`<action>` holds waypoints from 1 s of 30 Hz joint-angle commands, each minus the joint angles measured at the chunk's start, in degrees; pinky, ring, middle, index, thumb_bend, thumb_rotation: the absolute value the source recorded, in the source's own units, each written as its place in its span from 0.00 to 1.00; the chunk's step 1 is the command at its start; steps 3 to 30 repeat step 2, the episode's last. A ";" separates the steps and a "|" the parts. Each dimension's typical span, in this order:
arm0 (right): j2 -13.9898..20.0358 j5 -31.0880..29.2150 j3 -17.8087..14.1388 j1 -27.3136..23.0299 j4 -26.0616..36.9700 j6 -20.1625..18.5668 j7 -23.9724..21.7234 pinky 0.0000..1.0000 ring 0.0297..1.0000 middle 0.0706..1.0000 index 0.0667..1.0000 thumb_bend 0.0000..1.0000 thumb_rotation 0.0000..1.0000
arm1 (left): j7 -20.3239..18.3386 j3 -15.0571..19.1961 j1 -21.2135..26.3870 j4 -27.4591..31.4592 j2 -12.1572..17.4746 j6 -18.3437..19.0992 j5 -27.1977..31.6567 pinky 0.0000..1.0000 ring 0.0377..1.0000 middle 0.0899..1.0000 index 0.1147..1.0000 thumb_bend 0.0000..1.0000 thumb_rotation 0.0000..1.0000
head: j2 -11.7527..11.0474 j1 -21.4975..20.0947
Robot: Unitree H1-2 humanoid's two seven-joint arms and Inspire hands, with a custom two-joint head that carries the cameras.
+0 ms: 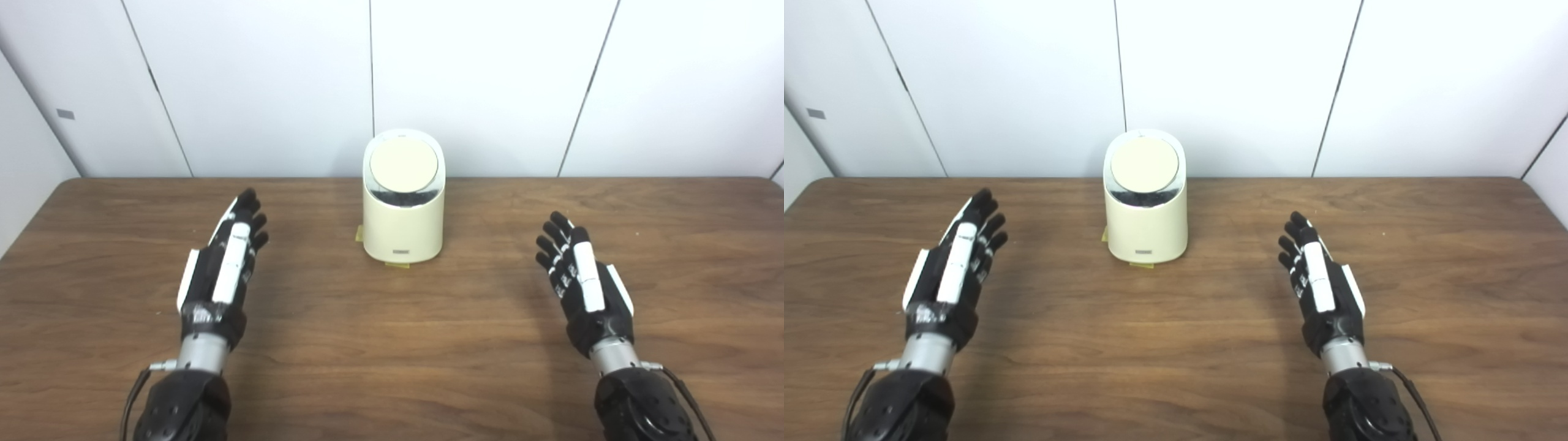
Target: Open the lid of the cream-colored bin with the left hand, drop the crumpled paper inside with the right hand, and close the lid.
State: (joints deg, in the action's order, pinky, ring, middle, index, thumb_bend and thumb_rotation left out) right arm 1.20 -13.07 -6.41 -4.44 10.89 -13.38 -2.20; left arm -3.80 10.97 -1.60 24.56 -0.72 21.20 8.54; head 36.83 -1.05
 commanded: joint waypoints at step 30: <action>0.70 -0.50 -0.42 -1.69 1.78 2.24 -0.46 0.96 0.95 0.95 0.92 0.61 0.88 | 0.76 0.11 -0.80 0.71 -0.67 -2.85 1.98 0.99 0.97 0.97 0.98 0.43 0.75 | 0.17 0.28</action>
